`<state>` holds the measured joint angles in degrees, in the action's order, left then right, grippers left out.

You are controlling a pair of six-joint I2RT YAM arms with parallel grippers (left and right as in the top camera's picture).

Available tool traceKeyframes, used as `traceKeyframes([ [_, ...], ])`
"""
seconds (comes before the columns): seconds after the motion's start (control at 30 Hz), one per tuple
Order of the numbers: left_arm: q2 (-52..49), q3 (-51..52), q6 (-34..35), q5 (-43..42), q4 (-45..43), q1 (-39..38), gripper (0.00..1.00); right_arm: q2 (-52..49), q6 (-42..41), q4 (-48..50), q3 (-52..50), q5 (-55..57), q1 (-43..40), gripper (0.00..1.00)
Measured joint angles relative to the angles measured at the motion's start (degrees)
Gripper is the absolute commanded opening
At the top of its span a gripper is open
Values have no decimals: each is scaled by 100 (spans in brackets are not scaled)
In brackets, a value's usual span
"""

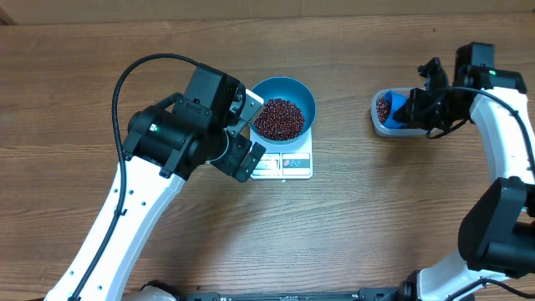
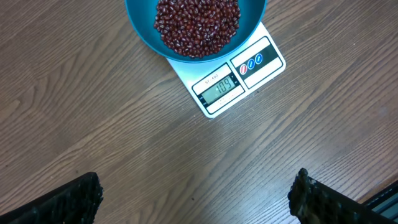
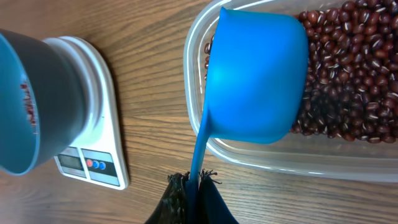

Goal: Scoop item into bowl and weigh 150g on scale
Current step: 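Dip the scoop into the tub and scoop more red beans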

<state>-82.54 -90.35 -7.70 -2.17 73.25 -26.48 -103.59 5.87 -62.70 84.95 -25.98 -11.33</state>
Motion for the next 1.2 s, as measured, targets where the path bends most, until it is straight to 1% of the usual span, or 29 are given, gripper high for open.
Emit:
traceKeyframes([
  [0.13,0,0,0,0,2,0,100,0,173,-70,0,-393,-240,4],
  [0.27,0,0,0,0,0,0,100,0,232,-101,0,-553,-332,4],
  [0.6,0,0,0,0,0,0,99,0,297,-140,0,-645,-407,4],
  [0.8,0,0,0,0,0,0,100,0,326,-201,-24,-726,-634,4],
  [0.9,0,0,0,0,0,0,99,0,367,-160,-216,-782,-741,4],
  [1.07,0,0,0,0,2,0,99,0,511,24,-581,-1224,-1036,4],
  [1.2,0,0,0,0,2,0,100,0,573,17,-601,-1637,-1276,4],
])
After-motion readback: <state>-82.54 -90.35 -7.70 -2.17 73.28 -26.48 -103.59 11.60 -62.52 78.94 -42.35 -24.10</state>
